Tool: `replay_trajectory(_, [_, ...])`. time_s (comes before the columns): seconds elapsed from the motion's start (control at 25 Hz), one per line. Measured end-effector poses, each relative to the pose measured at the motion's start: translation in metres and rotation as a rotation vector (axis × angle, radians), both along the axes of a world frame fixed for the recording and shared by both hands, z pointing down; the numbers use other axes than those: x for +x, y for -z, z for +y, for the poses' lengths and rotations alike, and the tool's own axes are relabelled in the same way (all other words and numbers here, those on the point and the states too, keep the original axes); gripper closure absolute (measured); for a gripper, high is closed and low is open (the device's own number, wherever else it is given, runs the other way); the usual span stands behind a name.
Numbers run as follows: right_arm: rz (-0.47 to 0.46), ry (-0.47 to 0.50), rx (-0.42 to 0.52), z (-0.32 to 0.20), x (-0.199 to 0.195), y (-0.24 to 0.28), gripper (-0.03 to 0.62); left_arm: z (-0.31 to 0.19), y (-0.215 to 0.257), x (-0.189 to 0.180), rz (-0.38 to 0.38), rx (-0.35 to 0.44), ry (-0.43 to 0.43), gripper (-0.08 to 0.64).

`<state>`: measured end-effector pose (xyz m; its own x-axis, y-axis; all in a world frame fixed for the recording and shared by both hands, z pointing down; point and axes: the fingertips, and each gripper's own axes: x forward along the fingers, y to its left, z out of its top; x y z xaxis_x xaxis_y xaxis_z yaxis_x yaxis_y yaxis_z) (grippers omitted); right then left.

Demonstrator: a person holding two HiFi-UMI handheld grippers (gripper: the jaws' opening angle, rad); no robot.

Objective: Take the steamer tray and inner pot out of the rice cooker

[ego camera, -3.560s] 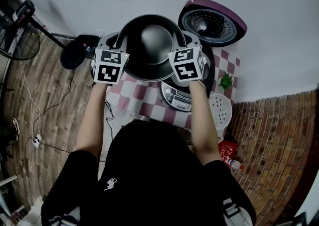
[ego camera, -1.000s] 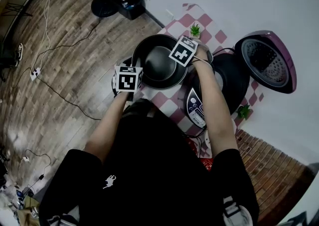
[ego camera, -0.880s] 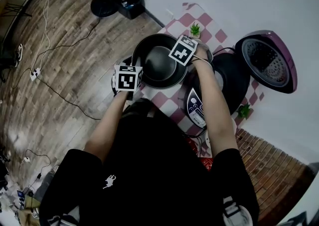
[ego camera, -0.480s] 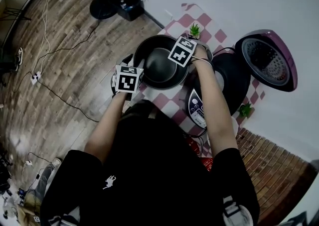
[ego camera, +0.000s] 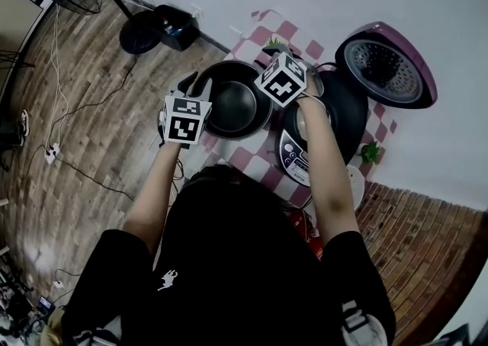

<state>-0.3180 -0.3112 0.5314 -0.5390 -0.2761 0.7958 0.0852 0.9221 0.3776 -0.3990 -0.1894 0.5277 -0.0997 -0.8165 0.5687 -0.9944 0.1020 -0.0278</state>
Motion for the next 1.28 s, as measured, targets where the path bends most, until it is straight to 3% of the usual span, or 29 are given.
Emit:
replay_trajectory(0.2, [-0.197, -0.121, -0.019, -0.004, 0.014, 0.053, 0.585, -0.02, 0.036, 0.006, -0.034, 0.073, -0.055, 0.492])
replay_trajectory(0.52, [-0.468, -0.341, -0.092, 0.008, 0.077, 0.101, 0.591, -0.049, 0.075, 0.042, -0.011, 0.186, -0.195, 0.557])
replay_trajectory(0.68, [-0.537, -0.434, -0.068, 0.016, 0.118, 0.112, 0.591, -0.057, 0.081, 0.071, 0.009, 0.209, -0.276, 0.557])
replay_trajectory(0.88, [-0.716, -0.578, -0.061, 0.031, 0.176, 0.138, 0.591, -0.061, 0.093, 0.114, 0.012, 0.259, -0.385, 0.557])
replay_trajectory(1.28, [-0.949, -0.82, -0.017, 0.086, 0.314, 0.151, 0.591, -0.03, 0.109, 0.2, 0.025, 0.322, -0.499, 0.557])
